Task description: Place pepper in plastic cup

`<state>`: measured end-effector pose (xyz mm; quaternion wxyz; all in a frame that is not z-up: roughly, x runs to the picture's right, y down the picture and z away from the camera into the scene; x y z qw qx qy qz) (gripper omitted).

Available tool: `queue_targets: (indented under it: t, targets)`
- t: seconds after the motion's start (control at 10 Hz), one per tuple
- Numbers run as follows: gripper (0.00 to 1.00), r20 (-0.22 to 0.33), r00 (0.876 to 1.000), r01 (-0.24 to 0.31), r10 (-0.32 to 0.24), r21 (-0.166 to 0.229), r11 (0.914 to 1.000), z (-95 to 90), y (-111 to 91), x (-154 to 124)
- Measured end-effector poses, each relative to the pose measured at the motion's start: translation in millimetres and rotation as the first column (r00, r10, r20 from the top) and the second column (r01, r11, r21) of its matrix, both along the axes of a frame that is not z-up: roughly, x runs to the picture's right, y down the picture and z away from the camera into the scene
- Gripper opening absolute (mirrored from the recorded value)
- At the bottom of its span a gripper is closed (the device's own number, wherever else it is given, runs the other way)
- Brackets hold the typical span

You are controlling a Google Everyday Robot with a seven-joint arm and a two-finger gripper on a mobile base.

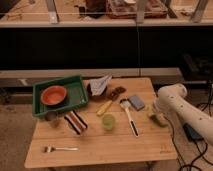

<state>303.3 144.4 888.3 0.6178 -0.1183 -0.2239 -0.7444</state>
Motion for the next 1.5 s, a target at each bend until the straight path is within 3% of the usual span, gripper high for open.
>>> queue_targets:
  t: [0.1,0.3,0.5,0.7,0.9,1.0,1.2,1.4,1.5]
  targets:
    - [0.06,0.019,1.0,-0.002,0.001,0.015,0.9999,-7.3,-6.6,-2.1]
    - [0.06,0.104,0.994,-0.019,0.014,0.048,0.9986,-40.7,-32.0,-10.6]
    - [0.06,0.213,0.976,-0.044,0.032,0.053,0.9976,-74.7,-58.9,-23.5]
    - [0.06,0.425,0.903,-0.08,0.063,0.021,0.9966,-118.3,-89.6,-52.3]
    - [0.06,0.538,0.841,-0.087,0.066,0.014,0.9961,-143.2,-105.3,-67.7]
    - [0.06,0.565,0.823,-0.091,0.067,0.015,0.9958,-150.5,-108.8,-69.6]
    - [0.06,0.561,0.825,-0.095,0.07,0.016,0.9953,-147.9,-108.1,-68.7]
    - [0.06,0.564,0.823,-0.141,0.07,0.084,0.9864,-152.9,-100.5,-71.2]
    - [0.06,0.579,0.812,-0.169,0.068,0.122,0.9781,-157.1,-96.7,-80.2]
